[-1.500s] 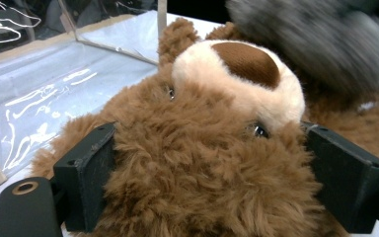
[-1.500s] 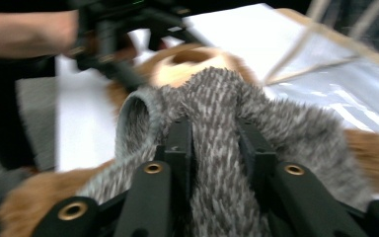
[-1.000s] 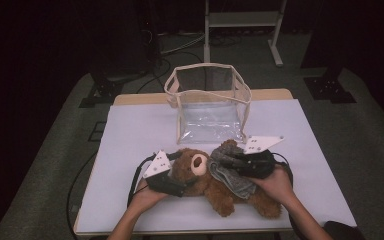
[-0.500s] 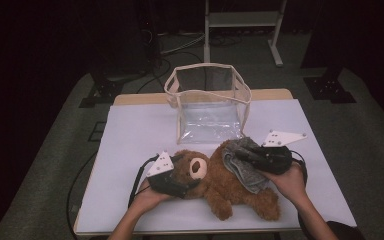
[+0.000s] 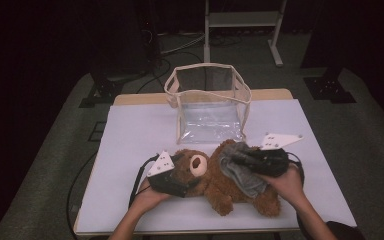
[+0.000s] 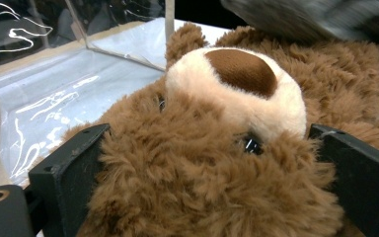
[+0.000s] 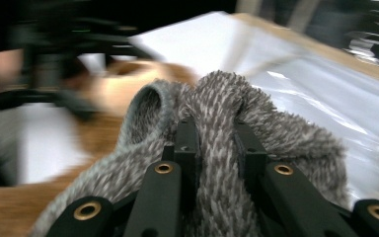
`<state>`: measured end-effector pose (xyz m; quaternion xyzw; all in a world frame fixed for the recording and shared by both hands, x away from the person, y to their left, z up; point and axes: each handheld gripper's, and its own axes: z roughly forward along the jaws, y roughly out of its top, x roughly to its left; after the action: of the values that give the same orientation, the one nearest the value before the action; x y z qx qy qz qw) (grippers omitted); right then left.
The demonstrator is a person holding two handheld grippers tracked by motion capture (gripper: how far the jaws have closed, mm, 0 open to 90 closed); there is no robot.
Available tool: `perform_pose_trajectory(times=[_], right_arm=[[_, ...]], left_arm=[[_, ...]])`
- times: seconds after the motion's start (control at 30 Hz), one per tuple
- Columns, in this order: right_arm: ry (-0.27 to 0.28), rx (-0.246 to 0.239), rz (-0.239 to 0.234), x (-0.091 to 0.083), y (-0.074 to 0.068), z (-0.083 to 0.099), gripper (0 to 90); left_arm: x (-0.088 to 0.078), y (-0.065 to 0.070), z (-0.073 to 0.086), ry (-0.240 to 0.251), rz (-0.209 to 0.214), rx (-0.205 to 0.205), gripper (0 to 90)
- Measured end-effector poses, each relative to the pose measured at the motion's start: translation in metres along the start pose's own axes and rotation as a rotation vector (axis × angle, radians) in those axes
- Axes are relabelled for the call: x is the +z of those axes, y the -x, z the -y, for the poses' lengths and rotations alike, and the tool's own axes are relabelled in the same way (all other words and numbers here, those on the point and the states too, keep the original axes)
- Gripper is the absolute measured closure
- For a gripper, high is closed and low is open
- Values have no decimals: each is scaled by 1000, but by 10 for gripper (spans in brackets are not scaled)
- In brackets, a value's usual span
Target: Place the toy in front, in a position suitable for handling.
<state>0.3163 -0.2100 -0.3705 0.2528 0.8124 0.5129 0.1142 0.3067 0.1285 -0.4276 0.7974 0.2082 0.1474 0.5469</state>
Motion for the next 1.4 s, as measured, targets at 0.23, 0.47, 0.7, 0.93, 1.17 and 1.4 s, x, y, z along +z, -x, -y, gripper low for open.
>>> perform_pose_trajectory(times=[0.23, 0.47, 0.7, 0.93, 1.17, 1.4], right_arm=[[-23, 120, 87, -11, 37, 25, 756], [3, 94, 26, -8, 32, 22, 754], [-61, 172, 232, -23, 70, 47, 756], [64, 173, 19, -22, 50, 32, 752], [-67, 148, 183, -12, 63, 44, 759], [31, 215, 104, -23, 65, 42, 762]], left_arm=[[-11, 3, -15, 146, -107, 19, 113], [5, 4, -5, 1, -19, 27, 111], [4, 7, -5, -17, -17, 61, 131], [3, 7, -4, -19, -11, 78, 130], [2, 8, -4, -24, -4, 100, 130], [2, 8, -4, -23, 6, 92, 129]])
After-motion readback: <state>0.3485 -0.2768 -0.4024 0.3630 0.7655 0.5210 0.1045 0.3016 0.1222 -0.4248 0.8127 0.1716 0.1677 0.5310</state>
